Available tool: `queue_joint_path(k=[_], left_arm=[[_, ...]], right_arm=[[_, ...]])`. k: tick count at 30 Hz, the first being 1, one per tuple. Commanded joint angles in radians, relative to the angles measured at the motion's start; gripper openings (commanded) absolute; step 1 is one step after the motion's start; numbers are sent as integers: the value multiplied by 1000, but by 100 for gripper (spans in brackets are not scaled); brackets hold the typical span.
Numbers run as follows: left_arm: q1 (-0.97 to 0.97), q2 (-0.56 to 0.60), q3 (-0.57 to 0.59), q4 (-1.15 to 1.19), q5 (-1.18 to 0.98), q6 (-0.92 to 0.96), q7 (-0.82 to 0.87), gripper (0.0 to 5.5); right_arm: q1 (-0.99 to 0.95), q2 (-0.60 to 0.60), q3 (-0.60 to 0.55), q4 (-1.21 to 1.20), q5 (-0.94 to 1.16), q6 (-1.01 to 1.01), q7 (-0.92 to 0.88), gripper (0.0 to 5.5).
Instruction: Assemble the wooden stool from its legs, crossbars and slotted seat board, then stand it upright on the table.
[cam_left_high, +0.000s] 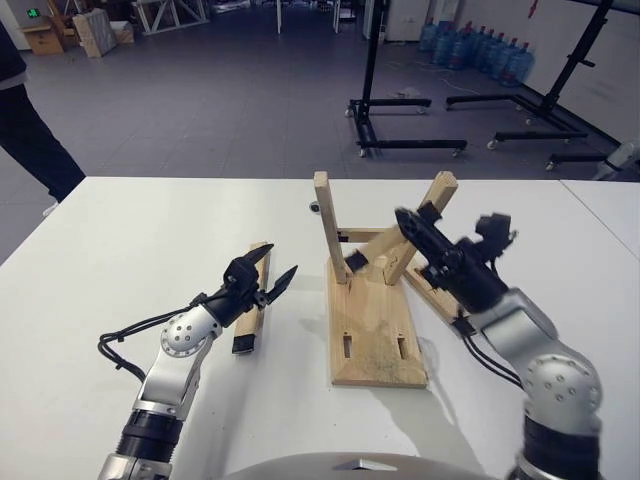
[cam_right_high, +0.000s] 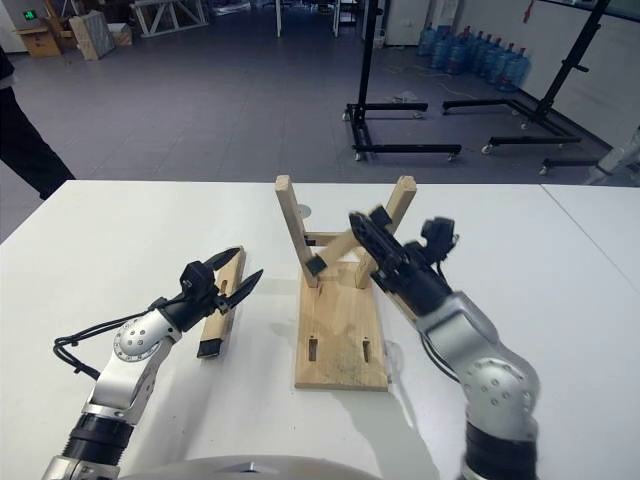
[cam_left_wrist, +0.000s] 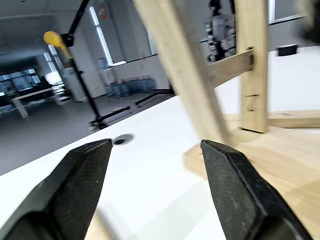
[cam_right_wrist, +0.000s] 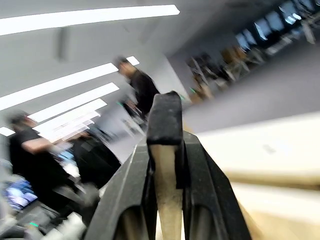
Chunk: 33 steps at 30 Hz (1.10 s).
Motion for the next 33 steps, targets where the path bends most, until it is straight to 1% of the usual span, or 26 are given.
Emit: queue_joint_path(k=[1, 3, 5, 8, 14, 17, 25, 33], left_arm=[[36, -22, 34, -15, -8, 34, 57, 320], [36, -25, 21, -3, 5, 35, 61, 320], [20, -29, 13, 18, 20, 35, 68, 320], [-3, -34, 2, 31, 25, 36, 64, 320], [-32, -36, -17, 53, 31, 30, 52, 320], [-39, -41, -26, 63, 32, 25, 49, 320], [-56, -52, -29, 86, 37, 16, 61, 320], [-62, -47, -22, 91, 42, 20, 69, 320]], right_arm=[[78, -169, -28, 117, -174, -21, 108, 40], [26, -202, -49, 179, -231, -58, 123, 40], [-30, -211, -45, 234, -285, -93, 128, 40], [-113, -196, -21, 325, -348, -145, 152, 40], [-265, -192, -10, 551, -463, -255, 205, 40], [-318, -182, -4, 631, -483, -268, 233, 40], [-374, -120, 51, 780, -568, -334, 281, 40], [-345, -109, 67, 803, -607, -367, 317, 40]])
